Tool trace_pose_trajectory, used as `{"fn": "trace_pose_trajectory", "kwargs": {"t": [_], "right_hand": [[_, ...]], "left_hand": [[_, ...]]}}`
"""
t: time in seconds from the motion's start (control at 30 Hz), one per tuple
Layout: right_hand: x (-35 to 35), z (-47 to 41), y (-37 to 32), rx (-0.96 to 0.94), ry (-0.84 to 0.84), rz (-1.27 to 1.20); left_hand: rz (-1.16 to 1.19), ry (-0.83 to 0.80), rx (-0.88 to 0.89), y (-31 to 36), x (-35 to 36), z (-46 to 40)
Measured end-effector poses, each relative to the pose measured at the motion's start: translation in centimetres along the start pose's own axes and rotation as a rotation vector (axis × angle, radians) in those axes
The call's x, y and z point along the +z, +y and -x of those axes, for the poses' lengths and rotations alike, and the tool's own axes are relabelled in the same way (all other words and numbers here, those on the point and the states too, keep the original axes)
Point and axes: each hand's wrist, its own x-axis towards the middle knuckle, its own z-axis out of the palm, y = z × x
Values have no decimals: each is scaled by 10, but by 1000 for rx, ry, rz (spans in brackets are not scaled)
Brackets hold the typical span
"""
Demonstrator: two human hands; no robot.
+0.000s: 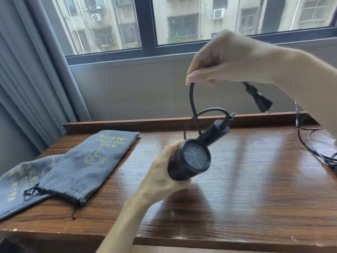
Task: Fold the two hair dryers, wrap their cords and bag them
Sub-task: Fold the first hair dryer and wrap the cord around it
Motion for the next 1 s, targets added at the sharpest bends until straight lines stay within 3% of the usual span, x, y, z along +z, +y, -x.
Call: {"fn": "trace_pose_trajectory", "kwargs": {"t": [0.23,0.43,0.67,0.77,0.87,1.0], "right_hand": [[55,-39,46,-25,-164,-61],[72,-26,93,67,-117,-246],[105,-6,120,251,-188,-58],[107,15,115,201,-194,6],[106,46,106,223,-233,-55],[104,79,106,316,-328,98]], "left_hand": [[-71,-73,140,22,17,8],[26,-18,99,15,13,22],[191,193,144,37,3,6],[241,282,139,31,-6,-2],[263,318,85,25,-11,-6],[298,328,12,14,-9,-9]]}}
